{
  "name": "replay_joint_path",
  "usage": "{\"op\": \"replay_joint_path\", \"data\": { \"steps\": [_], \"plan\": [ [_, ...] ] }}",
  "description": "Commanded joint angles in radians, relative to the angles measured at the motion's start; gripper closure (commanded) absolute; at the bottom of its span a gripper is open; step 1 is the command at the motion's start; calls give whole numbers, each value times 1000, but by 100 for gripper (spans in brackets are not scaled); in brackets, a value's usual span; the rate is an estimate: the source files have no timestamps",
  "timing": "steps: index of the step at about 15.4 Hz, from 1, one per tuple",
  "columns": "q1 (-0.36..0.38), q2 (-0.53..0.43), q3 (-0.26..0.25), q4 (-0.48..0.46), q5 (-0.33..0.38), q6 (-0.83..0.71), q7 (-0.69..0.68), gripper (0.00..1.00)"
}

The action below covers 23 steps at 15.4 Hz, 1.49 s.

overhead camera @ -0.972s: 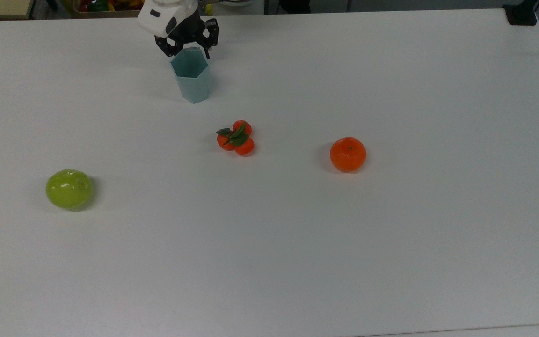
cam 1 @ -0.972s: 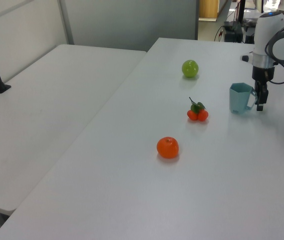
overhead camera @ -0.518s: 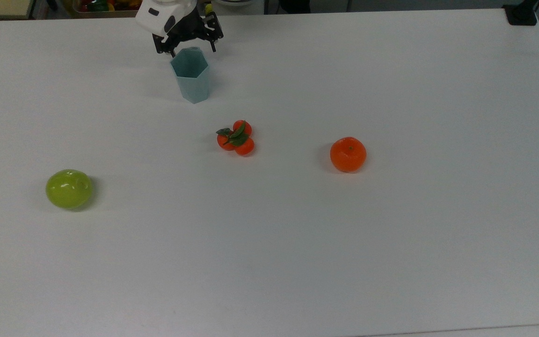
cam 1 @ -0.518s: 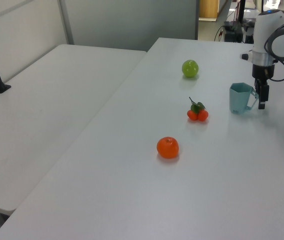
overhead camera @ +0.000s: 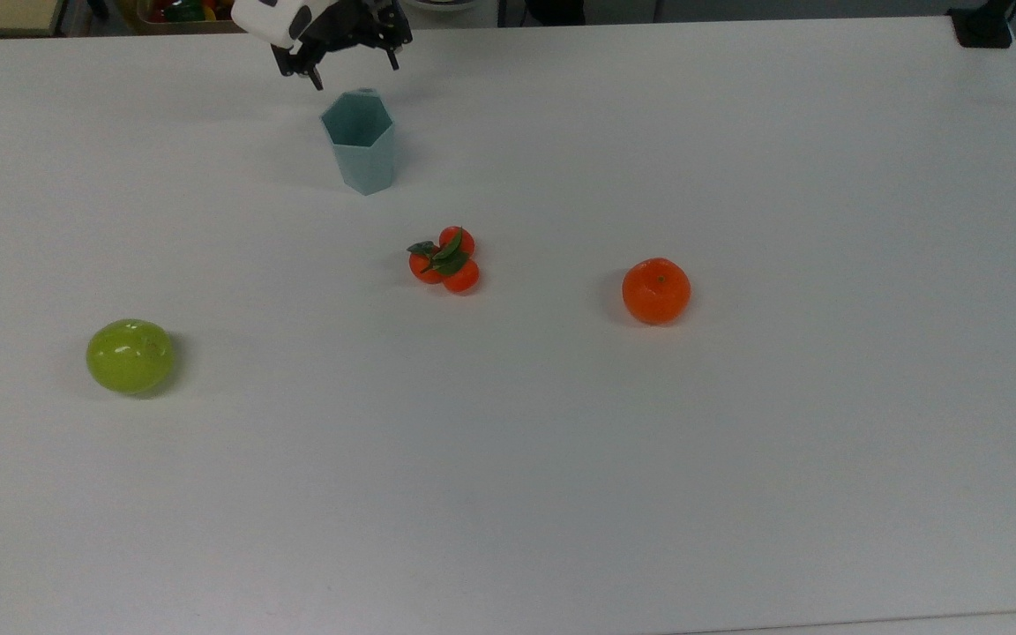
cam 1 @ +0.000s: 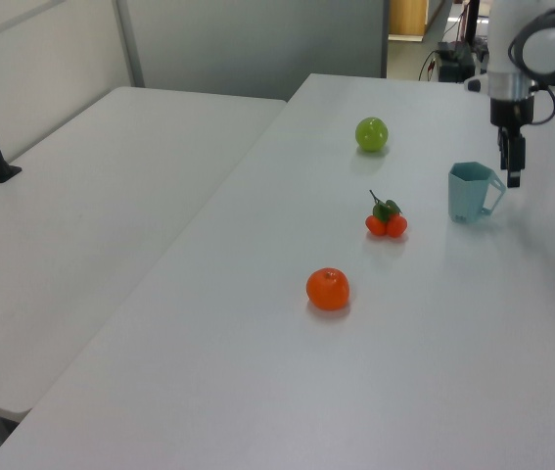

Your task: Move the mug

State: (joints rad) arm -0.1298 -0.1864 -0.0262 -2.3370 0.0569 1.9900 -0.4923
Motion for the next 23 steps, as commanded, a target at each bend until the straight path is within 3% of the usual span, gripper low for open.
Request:
{"op": "replay_joint_path", "data": {
  "steps": [1, 6, 11, 14, 17, 19, 23],
  "plan": [
    [1, -18, -6, 201, 12, -238, -8, 0],
    [12, -11, 0, 441, 38, -470, 82, 0],
    [15, -2, 63, 625, 86, -543, 294, 0],
    [15, 16, 64, 732, 165, -573, 412, 0],
    [15, 24, 119, 749, 149, -557, 552, 0],
    [18, 45, 144, 749, 121, -556, 571, 0],
    [110, 62, 127, 728, 14, -482, 558, 0]
  ]
}}
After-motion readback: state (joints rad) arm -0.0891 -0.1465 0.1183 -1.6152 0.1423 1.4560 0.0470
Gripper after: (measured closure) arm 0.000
